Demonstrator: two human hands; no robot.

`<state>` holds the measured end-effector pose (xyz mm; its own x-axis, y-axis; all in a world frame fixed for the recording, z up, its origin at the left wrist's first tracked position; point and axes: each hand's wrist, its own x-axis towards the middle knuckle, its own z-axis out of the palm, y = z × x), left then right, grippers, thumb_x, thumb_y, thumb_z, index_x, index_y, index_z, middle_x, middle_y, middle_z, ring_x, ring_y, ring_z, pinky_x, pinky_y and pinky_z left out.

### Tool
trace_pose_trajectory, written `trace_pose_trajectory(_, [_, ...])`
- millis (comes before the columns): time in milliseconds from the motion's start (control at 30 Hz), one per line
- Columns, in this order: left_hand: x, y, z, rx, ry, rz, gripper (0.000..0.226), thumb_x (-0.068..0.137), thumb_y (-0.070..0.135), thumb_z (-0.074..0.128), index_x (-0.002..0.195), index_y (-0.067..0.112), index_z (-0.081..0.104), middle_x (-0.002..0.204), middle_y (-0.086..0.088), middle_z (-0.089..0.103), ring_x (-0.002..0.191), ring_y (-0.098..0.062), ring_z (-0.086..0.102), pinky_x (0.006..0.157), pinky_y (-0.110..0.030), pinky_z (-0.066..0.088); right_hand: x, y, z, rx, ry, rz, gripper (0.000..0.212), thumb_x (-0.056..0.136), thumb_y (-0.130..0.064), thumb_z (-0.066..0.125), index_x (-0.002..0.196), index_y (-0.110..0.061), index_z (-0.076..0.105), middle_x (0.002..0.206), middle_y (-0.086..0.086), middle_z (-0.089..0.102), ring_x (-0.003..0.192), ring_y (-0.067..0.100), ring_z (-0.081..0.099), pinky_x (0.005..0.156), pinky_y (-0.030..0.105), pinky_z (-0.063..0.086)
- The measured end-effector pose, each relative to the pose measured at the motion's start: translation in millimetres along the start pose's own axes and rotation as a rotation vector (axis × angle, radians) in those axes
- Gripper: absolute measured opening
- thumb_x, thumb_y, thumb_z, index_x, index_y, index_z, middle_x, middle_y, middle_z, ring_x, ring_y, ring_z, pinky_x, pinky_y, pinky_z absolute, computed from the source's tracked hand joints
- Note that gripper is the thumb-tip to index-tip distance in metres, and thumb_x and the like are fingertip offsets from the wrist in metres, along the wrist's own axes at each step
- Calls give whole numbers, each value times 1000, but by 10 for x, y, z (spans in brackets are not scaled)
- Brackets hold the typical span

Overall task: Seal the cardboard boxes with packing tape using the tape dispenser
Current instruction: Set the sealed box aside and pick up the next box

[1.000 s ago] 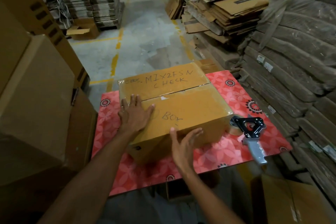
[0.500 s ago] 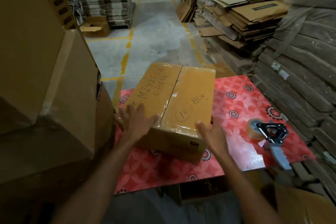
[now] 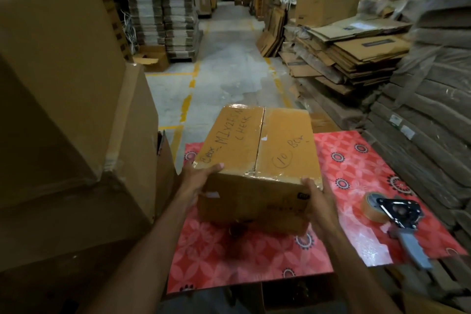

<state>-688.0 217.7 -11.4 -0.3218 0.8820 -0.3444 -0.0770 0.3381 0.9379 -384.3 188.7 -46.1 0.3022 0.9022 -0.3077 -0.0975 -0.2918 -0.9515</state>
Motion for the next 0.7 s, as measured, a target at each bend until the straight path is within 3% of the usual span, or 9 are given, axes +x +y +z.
trace_pose_trajectory(67, [-32, 247, 8, 37, 47, 71, 114, 40, 55, 99, 137, 23, 49, 129, -2, 60, 113, -30, 62, 60, -62, 59, 53, -414, 38, 8, -26, -44, 49, 64, -59, 73, 109, -68, 57, 120, 3, 71, 107, 32, 68, 82, 65, 57])
trace_pose_trajectory(167, [-48, 789, -28, 35, 102, 196, 117, 30, 69, 93, 128, 19, 54, 122, -6, 65, 106, -28, 65, 54, -58, 60, 36, -1144, 160, 27, -50, -173, 43, 72, -53, 71, 113, -50, 60, 115, 11, 71, 101, 33, 68, 68, 56, 59])
trace_pose_trajectory(333, [-485, 2395, -163, 66, 142, 458, 88, 40, 63, 91, 116, 23, 68, 108, -1, 75, 94, -24, 72, 65, -52, 63, -88, -2421, 444, 88, -115, -417, 58, 82, -60, 67, 135, -49, 47, 136, 8, 59, 113, 33, 62, 67, 57, 59])
trace_pose_trajectory(467, [-1119, 3616, -316, 69, 181, 574, 63, 68, 41, 91, 116, 14, 60, 102, -4, 67, 87, -23, 65, 47, -40, 56, -397, -3395, 696, 193, -203, -499, 57, 88, -60, 64, 139, -41, 44, 143, 8, 51, 126, 38, 53, 79, 72, 52])
trace_pose_trajectory(567, [-1579, 4181, -553, 131, 268, 647, 73, 74, 45, 86, 129, 10, 54, 116, -6, 62, 106, -29, 60, 69, -52, 60, -723, -4073, 839, 224, -295, -547, 56, 91, -56, 63, 140, -37, 45, 139, 7, 51, 126, 39, 51, 84, 77, 47])
trace_pose_trajectory(700, [-2117, 4595, -999, 198, 428, 698, 86, 74, 53, 83, 140, 11, 48, 129, -11, 58, 118, -35, 58, 76, -55, 61, -1188, -4772, 1059, 158, -404, -630, 56, 95, -53, 57, 143, -28, 43, 133, 11, 53, 118, 41, 53, 79, 77, 50])
